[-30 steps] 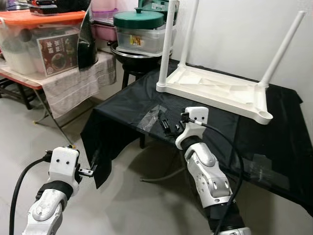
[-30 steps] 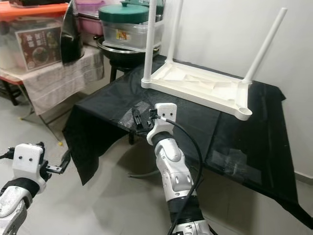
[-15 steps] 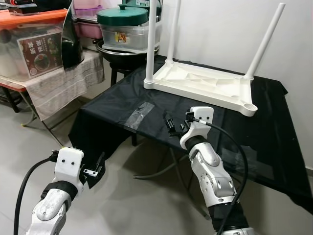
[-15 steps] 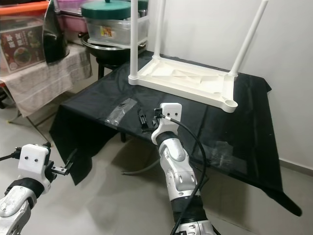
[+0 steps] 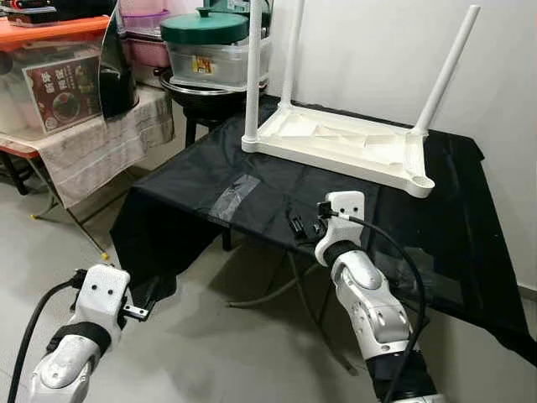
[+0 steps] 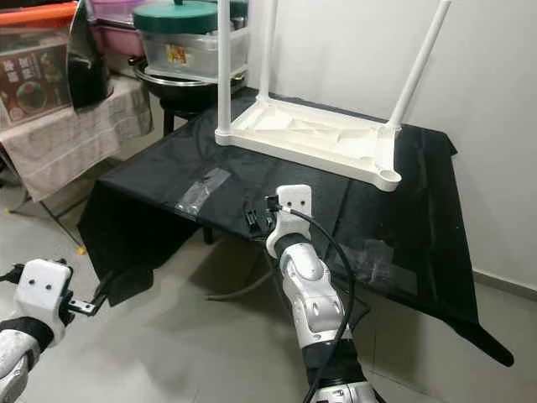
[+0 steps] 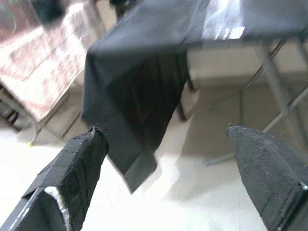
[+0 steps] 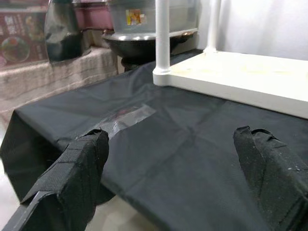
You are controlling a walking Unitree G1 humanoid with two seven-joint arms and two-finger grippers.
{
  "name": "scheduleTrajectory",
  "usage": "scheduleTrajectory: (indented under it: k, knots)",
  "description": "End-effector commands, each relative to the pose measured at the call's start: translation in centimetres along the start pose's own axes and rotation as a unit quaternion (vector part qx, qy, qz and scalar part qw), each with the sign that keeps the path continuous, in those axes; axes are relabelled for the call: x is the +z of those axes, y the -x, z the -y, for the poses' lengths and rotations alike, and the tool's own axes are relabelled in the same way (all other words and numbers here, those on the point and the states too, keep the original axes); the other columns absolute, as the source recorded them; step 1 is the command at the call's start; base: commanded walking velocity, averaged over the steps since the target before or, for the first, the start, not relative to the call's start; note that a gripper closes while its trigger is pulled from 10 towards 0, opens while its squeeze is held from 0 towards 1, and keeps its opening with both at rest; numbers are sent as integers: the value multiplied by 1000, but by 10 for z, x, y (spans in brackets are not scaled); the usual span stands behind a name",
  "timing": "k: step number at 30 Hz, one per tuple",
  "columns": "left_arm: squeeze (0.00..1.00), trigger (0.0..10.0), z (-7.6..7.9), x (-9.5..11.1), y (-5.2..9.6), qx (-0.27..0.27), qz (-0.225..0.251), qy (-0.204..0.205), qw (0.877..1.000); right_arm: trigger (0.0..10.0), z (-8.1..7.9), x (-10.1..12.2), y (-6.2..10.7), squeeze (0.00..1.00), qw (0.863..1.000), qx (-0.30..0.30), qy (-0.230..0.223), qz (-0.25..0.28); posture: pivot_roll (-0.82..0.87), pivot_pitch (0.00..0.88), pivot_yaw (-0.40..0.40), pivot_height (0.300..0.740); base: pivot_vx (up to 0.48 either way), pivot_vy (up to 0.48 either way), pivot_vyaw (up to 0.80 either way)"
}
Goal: Building children table
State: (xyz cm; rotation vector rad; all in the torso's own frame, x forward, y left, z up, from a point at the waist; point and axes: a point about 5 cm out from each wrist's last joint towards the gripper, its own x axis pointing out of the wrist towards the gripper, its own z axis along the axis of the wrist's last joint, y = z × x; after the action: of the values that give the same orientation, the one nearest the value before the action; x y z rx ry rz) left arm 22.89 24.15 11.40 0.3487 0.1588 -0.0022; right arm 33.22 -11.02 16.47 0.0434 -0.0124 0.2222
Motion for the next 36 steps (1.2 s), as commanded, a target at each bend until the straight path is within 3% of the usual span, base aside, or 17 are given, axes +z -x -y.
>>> scheduleTrajectory:
  k: [1,9,10,13,21,36]
  knots:
    - [0,10000,-9,-24,4,8,-66,-29,997,10000,-2,-4,4,0,1000,14,2,-16,51,0,-85,680,0,0,0]
    - [0,10000,-21,-45,13,11,-117,-49,992,10000,1,-14,8,0,999,18,18,-46,49,0,-83,660,0,0,0]
    - [0,10000,-28,-58,17,16,-149,-75,986,10000,-2,-24,11,0,995,39,37,-81,47,0,-79,650,0,0,0]
    - [0,10000,-30,-64,19,17,-162,-90,983,10000,-3,-29,12,0,993,48,41,-95,47,0,-79,645,0,0,0]
    - [0,10000,-31,-103,36,-31,-248,-97,963,10000,-9,-35,16,0,989,74,27,-126,46,0,-81,615,0,0,0]
    - [0,10000,-25,-129,56,-72,-304,-108,944,10000,-16,-32,15,0,987,98,21,-129,53,0,-88,560,0,0,0]
